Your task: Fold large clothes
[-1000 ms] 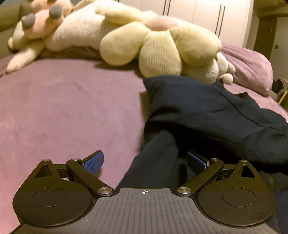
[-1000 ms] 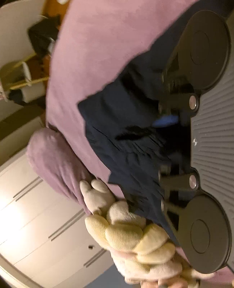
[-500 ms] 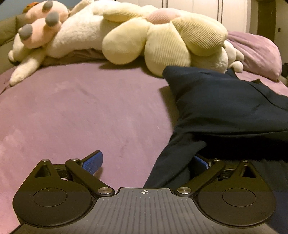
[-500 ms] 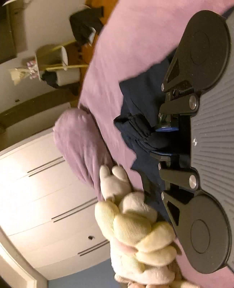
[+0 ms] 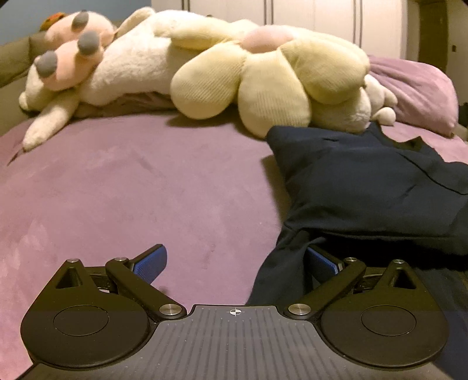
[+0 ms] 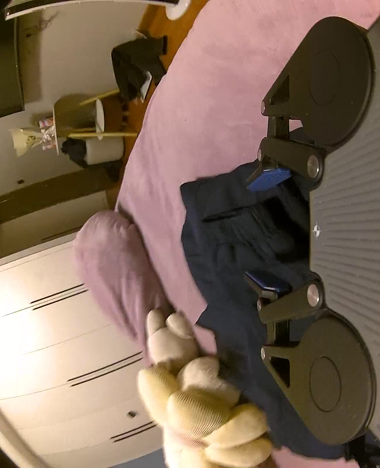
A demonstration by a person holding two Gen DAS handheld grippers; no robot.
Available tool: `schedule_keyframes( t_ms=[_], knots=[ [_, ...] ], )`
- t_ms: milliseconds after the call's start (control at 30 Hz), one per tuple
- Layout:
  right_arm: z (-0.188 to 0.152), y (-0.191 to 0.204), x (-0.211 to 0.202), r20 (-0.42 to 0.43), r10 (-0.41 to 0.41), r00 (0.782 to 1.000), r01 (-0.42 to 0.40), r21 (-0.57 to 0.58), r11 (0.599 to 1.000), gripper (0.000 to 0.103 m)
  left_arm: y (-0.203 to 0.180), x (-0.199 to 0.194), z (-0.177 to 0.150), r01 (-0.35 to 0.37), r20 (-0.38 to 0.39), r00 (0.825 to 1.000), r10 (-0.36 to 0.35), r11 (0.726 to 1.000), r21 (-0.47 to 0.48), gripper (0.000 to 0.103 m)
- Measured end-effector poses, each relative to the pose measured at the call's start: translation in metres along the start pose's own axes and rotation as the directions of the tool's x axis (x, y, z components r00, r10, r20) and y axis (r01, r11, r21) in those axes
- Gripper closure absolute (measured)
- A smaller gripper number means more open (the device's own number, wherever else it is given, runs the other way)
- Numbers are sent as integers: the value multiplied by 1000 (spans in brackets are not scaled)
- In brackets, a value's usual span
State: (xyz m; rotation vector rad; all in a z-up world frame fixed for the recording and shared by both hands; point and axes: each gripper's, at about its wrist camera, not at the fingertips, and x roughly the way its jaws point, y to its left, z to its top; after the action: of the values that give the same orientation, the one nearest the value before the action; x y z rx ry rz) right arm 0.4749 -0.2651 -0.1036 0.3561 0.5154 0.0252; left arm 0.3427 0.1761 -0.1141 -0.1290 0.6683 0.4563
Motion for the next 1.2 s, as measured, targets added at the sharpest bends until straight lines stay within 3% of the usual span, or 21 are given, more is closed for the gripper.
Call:
schedule_keyframes(
  t_ms=[100,133,233,433,500,567,667,800,900,967,1067,1167,1200],
  knots=[
    [-3,2,7,-48,2,999,-3,-25,1000,52,-6,6,-1,-8,-5,1000,8,1000,18,0],
    [-5,6,13,-69,-7,998,4,-44,999,64,-6,7,0,-15,0,1000,15,1000,26,0],
    [-15,13,27,-110,-19,994,9,-91,996,76,0,8,1,-38,14,999,38,999,9,0],
    [-15,20,33,-147,58,988,-77,-128,989,74,16,-1,6,-20,-30,999,20,1000,-7,0],
    [-13,16,18,-96,32,995,-44,-126,991,59,22,-16,8,-21,-9,1000,21,1000,-9,0],
    [-11,9,-3,3,8,1000,-7,-115,993,56,21,-29,14,2,45,999,0,999,-43,0],
    [-7,12,-15,81,59,995,-51,-107,993,57,0,-30,30,79,96,993,-72,995,-64,0],
    [-15,59,4,31,150,988,-137,-257,957,57,-50,4,40,126,74,989,-125,992,-11,0],
    [-30,95,27,-16,144,989,-140,-358,923,68,-75,35,36,135,39,990,-135,991,8,0],
    [-38,110,41,-23,111,994,-110,-405,908,76,-85,49,29,100,38,994,-102,994,37,0],
    [-49,120,61,-50,30,998,-51,-483,874,78,-83,64,24,117,52,992,-118,993,20,0],
    [-56,106,81,-35,-25,999,2,-540,842,79,-77,74,26,138,43,990,-137,990,-24,0],
    [-53,100,84,-45,-15,999,-11,-521,854,79,-76,74,28,135,36,990,-134,990,-31,0]
  ],
)
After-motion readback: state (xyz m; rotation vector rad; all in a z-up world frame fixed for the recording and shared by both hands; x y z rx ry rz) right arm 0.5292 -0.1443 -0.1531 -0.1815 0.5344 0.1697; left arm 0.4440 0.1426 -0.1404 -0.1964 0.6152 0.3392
